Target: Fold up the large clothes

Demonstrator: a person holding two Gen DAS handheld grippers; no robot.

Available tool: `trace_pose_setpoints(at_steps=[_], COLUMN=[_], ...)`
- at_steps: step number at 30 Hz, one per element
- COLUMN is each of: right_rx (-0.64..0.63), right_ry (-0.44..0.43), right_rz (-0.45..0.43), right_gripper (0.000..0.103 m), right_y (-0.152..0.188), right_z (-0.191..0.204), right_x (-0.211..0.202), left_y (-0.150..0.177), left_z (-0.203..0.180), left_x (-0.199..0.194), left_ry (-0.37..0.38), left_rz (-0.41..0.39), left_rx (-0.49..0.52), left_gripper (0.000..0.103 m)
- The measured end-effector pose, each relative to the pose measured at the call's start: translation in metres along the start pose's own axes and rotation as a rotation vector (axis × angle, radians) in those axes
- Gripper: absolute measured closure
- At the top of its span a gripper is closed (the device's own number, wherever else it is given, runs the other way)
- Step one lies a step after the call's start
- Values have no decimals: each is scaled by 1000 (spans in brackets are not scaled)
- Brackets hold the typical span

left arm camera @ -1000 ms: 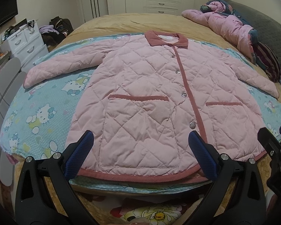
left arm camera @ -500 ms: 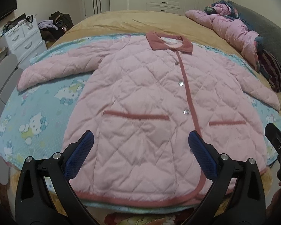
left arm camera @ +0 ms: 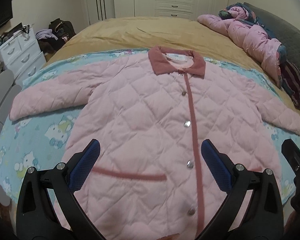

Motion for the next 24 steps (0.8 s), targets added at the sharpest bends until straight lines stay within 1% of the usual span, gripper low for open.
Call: trace_pose_setpoints(at_steps=[5,8,11,14,19,21,24], right_rx=[19,25,44,93,173,192,222], right_ry=[39,59,74,81,95,121,177], right_rz=[-17,-20,-22,-10,26,30,15], right_gripper=[4,4,4,4,4,4,4], right_y=[-25,-38,-50,-67,-88,-93,-102], right_z=[-20,-35,-52,-75,-116,-128,-154], right_x=[20,33,50,74,111,120,129], left_y=[-30,-41,-50,-54,-64,-70,-78], left_z=[-15,-27,-44,-57,-80,-89,-105], left_x=[16,27,46,60,83,92,105], left_ry=[-10,-3,-11,2,12,27,20], left_rz=[-14,-15,9,29,37,38,35], left_rx=[-21,-15,3,15,27,21,28], left_gripper=[8,8,8,8,8,8,8])
Point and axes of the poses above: each gripper's, at about its wrist camera, not at the fingertips, and x roughly the way its jaws point, z to its left, y to its underside, the point moved 1 cm from there along x, roughly the way its jaws point, and after that the axes turned 2 degrees about -y, right-handed, at the moved point
